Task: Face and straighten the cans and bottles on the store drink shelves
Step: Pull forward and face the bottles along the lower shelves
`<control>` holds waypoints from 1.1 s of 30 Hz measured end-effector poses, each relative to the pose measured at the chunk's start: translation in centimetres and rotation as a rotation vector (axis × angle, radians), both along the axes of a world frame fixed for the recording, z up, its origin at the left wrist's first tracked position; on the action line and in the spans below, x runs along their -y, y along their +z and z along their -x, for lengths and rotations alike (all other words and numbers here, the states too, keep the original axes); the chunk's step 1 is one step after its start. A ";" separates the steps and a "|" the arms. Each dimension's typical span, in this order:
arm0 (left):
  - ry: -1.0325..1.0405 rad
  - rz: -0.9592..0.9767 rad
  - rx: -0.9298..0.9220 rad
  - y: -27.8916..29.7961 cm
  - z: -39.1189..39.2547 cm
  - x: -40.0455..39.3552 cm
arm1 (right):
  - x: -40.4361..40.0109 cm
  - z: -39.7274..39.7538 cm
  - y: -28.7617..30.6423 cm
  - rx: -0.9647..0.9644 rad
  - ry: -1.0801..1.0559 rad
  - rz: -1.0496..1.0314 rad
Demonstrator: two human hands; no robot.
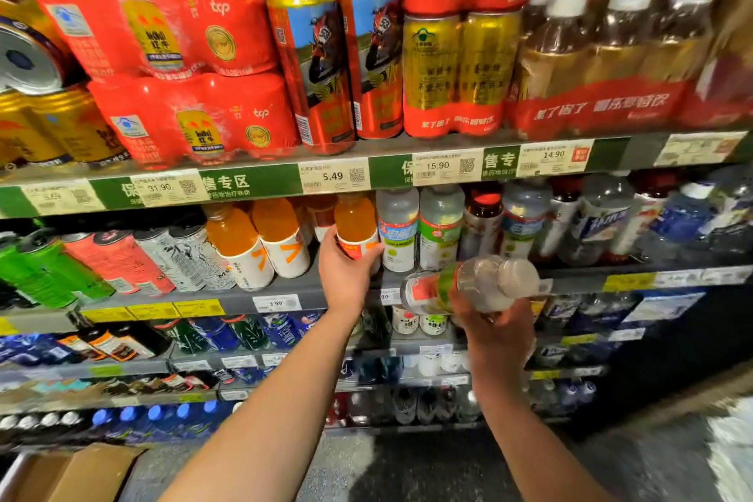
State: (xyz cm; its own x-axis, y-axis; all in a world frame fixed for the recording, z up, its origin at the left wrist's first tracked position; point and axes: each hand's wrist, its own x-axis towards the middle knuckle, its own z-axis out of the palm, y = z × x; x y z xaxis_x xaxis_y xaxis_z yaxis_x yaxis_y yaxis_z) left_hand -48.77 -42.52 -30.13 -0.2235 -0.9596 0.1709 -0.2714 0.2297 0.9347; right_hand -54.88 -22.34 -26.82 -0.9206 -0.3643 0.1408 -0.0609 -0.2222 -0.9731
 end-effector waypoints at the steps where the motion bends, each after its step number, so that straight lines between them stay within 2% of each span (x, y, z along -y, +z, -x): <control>1: 0.008 -0.001 -0.004 -0.1 0.0 0.0 | -0.1 0.3 -0.1 0.007 0.014 0.002; 7: 0.085 -0.003 -0.035 -0.1 0.1 -0.5 | 0.3 1.2 -0.8 0.081 0.077 0.015; 18: 0.279 0.013 -0.032 -0.4 -1.9 0.0 | 2.5 0.1 -0.9 0.072 0.115 -0.003; 28: 0.256 0.101 0.017 -0.2 -3.8 1.2 | 8.9 -2.2 0.9 0.003 0.158 -0.003; 33: 0.210 0.063 -0.016 -0.1 -4.7 1.2 | 11.7 -3.0 1.0 -0.126 0.131 -0.087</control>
State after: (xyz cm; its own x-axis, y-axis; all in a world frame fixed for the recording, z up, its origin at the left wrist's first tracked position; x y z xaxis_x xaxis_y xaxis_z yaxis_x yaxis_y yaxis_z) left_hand -44.12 -43.73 -30.18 -0.0168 -0.9722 0.2336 -0.3046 0.2275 0.9249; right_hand -51.89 -34.00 -25.84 -0.8416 -0.4954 0.2152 -0.1600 -0.1519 -0.9754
